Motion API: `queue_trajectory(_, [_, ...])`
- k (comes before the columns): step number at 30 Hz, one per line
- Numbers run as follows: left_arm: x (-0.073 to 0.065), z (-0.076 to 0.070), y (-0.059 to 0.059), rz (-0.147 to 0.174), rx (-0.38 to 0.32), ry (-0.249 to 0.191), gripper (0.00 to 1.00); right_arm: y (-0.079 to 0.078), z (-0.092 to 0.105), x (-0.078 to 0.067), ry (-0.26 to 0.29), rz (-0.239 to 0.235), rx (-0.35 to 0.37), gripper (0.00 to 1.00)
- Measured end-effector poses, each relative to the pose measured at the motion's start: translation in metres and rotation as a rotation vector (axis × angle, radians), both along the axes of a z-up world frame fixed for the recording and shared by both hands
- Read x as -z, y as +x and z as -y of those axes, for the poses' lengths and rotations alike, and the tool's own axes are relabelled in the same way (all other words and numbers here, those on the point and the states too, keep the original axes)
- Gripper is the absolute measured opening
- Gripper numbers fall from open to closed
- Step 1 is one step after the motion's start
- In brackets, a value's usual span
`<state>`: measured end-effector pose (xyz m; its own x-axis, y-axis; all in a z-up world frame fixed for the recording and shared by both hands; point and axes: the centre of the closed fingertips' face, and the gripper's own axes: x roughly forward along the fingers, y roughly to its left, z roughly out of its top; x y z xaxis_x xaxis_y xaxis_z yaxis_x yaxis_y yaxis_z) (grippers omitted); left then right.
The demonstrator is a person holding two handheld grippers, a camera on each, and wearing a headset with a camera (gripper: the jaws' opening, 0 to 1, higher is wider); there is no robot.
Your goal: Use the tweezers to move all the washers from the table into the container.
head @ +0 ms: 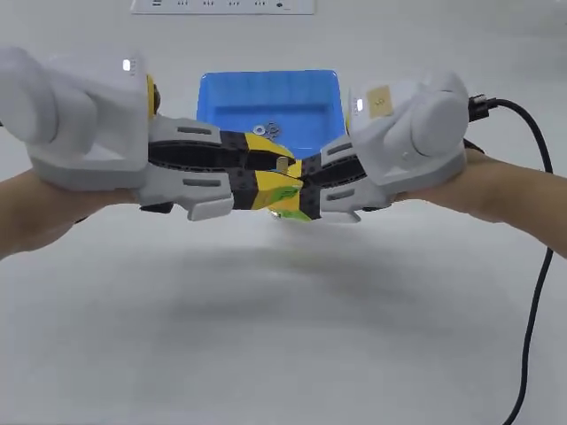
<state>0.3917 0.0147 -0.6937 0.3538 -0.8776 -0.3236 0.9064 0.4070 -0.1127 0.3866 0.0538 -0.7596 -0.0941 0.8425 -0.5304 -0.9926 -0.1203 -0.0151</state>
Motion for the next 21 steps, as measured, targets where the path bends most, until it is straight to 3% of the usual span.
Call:
queue_trajectory(7, [-0.006, -0.017, -0.002, 0.018, -0.077, 0.001, 0.29, -0.002, 0.002, -0.004, -0.006, 0.005, 0.004, 0.09])
queue_trajectory(12, [-0.008, -0.036, -0.021, -0.008, -0.122, 0.001, 0.27, 0.001, 0.007, -0.013, -0.005, 0.012, 0.023, 0.09])
queue_trajectory(14, [-0.011, -0.045, -0.026, -0.026, -0.17, -0.024, 0.31, 0.003, 0.009, -0.018, -0.001, 0.015, 0.032, 0.09])
queue_trajectory(18, [-0.014, -0.063, -0.034, -0.01, -0.248, -0.025, 0.42, 0.007, 0.009, -0.029, 0.003, 0.03, 0.036, 0.09])
queue_trajectory(21, [-0.014, -0.077, -0.041, -0.019, -0.306, -0.027, 0.46, 0.01, 0.006, -0.041, 0.004, 0.044, 0.034, 0.09])
